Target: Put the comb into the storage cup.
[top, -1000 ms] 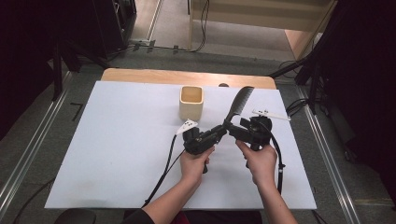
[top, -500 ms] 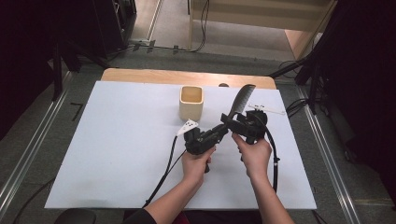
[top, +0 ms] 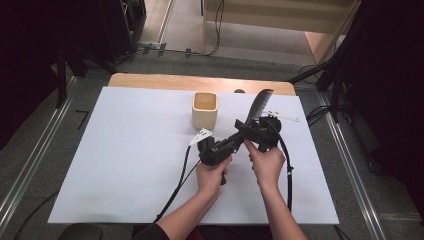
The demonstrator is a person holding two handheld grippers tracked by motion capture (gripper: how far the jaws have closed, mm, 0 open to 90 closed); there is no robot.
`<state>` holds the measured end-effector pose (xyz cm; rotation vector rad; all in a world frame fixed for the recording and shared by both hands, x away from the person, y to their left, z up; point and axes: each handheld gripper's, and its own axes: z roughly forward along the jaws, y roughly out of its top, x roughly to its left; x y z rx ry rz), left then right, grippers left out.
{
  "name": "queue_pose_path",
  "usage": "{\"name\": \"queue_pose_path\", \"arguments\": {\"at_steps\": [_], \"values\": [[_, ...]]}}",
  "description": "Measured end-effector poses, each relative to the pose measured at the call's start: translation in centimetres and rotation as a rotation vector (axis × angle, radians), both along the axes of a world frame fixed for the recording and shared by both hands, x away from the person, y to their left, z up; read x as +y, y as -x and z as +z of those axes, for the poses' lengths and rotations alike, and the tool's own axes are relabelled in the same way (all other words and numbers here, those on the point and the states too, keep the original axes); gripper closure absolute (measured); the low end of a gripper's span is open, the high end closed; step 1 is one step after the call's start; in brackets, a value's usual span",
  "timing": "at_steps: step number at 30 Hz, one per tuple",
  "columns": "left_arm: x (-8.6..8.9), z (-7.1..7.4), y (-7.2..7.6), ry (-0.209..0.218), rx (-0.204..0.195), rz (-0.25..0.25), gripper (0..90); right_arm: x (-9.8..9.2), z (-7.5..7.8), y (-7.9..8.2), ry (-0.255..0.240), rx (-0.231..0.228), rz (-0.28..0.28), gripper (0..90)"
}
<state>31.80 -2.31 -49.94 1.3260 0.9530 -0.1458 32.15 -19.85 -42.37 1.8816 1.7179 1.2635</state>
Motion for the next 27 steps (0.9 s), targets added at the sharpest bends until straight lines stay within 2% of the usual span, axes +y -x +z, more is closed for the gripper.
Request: {"name": "queue_pose_path", "arguments": {"at_steps": [3, 13, 19, 27], "values": [[0.0, -0.1, 0.0, 0.005, 0.006, -0.003, 73.3, -0.1, 0.0, -0.1, -0.027, 0.004, -0.023, 35.5], [0.0, -0.3, -0.3, 0.03, 0.04, -0.002, 73.3, 0.0, -0.4, -0.5, -0.031, 0.018, -0.051, 40.4], [0.0, -0.4, -0.4, 0.032, 0.033, 0.007, 73.3, 0.1, -0.6, -0.8, -0.051, 0.026, -0.059, 43.6], [-0.1, -0.4, -0.2, 0.021, 0.01, 0.0, 73.3, 0.2, -0.9, -1.1, -0.095, 0.06, -0.054, 53.9]]}}
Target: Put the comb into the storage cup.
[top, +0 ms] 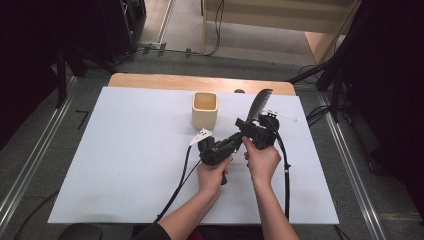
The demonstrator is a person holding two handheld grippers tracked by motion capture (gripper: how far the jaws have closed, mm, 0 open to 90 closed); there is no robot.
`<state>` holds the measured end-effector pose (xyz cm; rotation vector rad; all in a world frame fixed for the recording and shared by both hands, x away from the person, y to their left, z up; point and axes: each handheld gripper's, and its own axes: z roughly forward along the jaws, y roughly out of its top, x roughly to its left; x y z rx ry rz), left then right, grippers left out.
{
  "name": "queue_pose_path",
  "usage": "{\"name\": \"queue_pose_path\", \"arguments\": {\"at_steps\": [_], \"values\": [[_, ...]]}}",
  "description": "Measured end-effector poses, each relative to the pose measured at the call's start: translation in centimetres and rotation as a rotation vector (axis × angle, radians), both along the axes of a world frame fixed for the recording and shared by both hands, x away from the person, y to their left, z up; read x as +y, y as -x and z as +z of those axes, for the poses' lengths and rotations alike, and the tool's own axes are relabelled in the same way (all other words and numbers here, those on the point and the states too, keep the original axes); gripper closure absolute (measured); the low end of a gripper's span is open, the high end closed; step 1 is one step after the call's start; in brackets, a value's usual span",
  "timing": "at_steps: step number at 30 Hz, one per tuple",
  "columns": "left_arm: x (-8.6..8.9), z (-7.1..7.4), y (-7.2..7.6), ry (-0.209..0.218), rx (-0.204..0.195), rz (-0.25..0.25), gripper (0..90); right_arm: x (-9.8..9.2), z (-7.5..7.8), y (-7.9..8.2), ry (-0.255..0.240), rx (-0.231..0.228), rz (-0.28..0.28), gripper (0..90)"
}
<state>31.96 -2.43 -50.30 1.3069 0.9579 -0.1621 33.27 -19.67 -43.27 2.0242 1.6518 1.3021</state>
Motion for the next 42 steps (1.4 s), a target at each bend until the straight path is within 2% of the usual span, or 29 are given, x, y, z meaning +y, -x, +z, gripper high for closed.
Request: {"name": "queue_pose_path", "arguments": {"at_steps": [10, 15, 19, 24, 31, 42], "values": [[0.0, -0.2, 0.0, -0.015, -0.006, -0.008, 73.3, -0.7, 0.2, 0.0, -0.035, 0.014, -0.004, 65.1], [0.1, -0.2, 0.0, -0.019, -0.012, -0.014, 73.3, -1.0, 0.2, 0.0, -0.071, 0.04, 0.009, 66.6], [0.1, -0.2, 0.0, -0.012, -0.013, -0.017, 73.3, -1.1, 0.3, 0.0, -0.085, 0.039, 0.009, 67.9], [0.2, -0.1, 0.0, -0.026, -0.024, -0.014, 73.2, -1.2, 0.2, 0.0, -0.125, 0.043, 0.006, 68.6], [0.2, -0.1, 0.0, -0.011, -0.014, -0.014, 73.0, -1.2, 0.2, 0.0, -0.14, 0.039, 0.007, 69.1], [0.3, 0.0, -0.1, -0.04, -0.025, -0.005, 70.5, -1.0, 0.2, 0.1, -0.14, 0.032, 0.008, 69.8]]}}
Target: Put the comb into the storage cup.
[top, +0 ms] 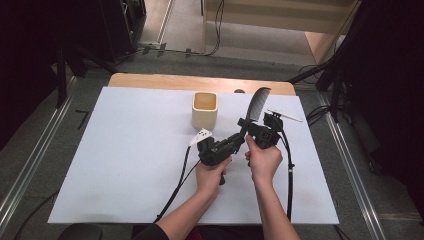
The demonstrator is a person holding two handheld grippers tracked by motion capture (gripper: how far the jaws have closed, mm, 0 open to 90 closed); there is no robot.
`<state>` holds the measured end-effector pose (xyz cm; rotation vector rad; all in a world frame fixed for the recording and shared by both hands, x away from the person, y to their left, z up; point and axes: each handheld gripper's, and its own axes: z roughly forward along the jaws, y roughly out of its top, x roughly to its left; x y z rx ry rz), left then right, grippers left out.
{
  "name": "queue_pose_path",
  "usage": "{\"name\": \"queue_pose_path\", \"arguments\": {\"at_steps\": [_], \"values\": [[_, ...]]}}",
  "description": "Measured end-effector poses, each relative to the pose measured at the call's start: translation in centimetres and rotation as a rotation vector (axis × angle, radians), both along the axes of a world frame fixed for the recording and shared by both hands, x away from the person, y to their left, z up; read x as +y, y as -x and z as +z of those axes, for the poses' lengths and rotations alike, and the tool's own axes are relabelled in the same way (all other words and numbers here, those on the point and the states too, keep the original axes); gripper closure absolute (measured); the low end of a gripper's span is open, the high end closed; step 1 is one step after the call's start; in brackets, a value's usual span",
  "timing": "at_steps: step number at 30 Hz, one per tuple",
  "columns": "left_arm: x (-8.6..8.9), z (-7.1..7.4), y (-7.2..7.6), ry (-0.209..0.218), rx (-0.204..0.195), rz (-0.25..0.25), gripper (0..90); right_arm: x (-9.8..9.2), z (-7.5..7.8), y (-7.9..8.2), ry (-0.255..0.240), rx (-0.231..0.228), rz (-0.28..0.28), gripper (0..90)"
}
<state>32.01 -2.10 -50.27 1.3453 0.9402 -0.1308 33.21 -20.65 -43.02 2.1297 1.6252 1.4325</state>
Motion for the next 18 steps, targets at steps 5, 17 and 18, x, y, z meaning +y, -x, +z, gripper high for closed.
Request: {"name": "queue_pose_path", "arguments": {"at_steps": [5, 17, 18], "values": [[0.4, 0.0, -0.3, -0.01, 0.039, -0.008, 58.4, 0.1, 0.1, 0.0, 0.027, -0.021, 0.008, 69.9], [2.1, 1.3, -0.5, -0.11, 0.068, -0.048, 50.7, 0.2, -0.2, -0.1, 0.111, -0.049, 0.013, 69.9], [2.3, 1.4, -0.6, -0.118, 0.074, -0.051, 50.6, 0.2, -0.2, -0.1, 0.119, -0.052, 0.012, 69.9]]}}
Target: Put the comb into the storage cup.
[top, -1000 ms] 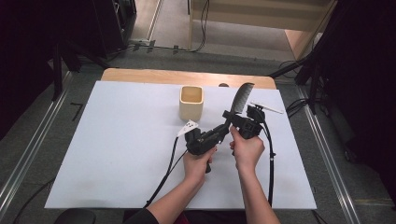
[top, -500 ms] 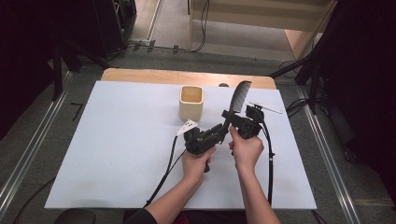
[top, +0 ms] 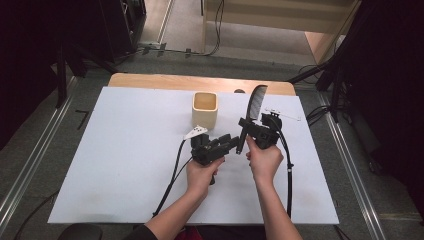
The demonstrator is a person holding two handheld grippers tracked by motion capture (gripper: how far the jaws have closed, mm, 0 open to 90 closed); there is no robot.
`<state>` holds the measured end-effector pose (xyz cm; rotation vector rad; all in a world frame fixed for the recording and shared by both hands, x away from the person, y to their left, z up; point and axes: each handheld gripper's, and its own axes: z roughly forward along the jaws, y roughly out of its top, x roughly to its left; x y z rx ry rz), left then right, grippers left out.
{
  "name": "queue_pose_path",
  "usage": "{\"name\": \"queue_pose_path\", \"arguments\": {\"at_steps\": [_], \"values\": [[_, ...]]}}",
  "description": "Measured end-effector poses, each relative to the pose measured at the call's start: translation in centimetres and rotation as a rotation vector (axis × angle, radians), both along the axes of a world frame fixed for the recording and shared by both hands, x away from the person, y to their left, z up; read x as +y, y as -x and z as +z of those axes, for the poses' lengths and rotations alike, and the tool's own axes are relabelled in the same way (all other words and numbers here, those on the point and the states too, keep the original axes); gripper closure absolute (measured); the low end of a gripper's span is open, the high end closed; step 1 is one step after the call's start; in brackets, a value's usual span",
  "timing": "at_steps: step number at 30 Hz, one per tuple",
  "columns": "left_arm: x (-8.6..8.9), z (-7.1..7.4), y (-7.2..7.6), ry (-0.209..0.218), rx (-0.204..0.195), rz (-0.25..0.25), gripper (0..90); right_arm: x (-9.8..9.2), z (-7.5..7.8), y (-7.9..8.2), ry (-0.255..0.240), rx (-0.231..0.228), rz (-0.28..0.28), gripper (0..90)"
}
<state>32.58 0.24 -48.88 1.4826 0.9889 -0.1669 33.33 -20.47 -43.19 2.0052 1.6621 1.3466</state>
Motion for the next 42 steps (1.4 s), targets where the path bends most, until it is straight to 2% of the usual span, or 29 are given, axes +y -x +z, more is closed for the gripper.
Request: {"name": "queue_pose_path", "arguments": {"at_steps": [5, 10, 20, 24, 27, 30, 34, 39, 42], "values": [[1.0, 0.4, -0.3, -0.043, 0.038, -0.015, 48.4, -0.1, -0.1, 0.1, 0.011, -0.004, -0.001, 69.9], [1.6, 0.7, -0.3, -0.133, 0.049, -0.036, 48.2, -0.1, -0.3, 0.2, 0.028, -0.006, 0.006, 69.9], [2.5, 0.8, -0.6, -0.264, 0.079, -0.116, 43.7, 0.0, -0.3, 0.3, 0.041, -0.017, 0.017, 69.9], [2.9, 0.9, -0.5, -0.315, 0.057, -0.163, 41.3, 0.3, -0.3, 0.3, 0.047, -0.02, 0.024, 69.9], [2.9, 0.8, -0.5, -0.364, 0.071, -0.209, 41.0, 0.5, -0.4, 0.3, 0.057, -0.025, 0.035, 69.9], [2.9, 0.9, -0.2, -0.403, 0.063, -0.242, 39.8, 0.8, -0.4, 0.2, 0.057, -0.022, 0.06, 69.9], [3.3, 1.1, 0.0, -0.44, 0.054, -0.28, 39.7, 1.0, -0.5, 0.2, 0.087, -0.027, 0.071, 69.9], [3.8, 1.3, 0.1, -0.474, 0.047, -0.318, 39.2, 1.2, -0.5, 0.3, 0.093, -0.038, 0.072, 69.9], [3.9, 1.3, 0.3, -0.51, 0.036, -0.356, 38.3, 1.2, -0.4, 0.3, 0.087, -0.052, 0.084, 69.9]]}}
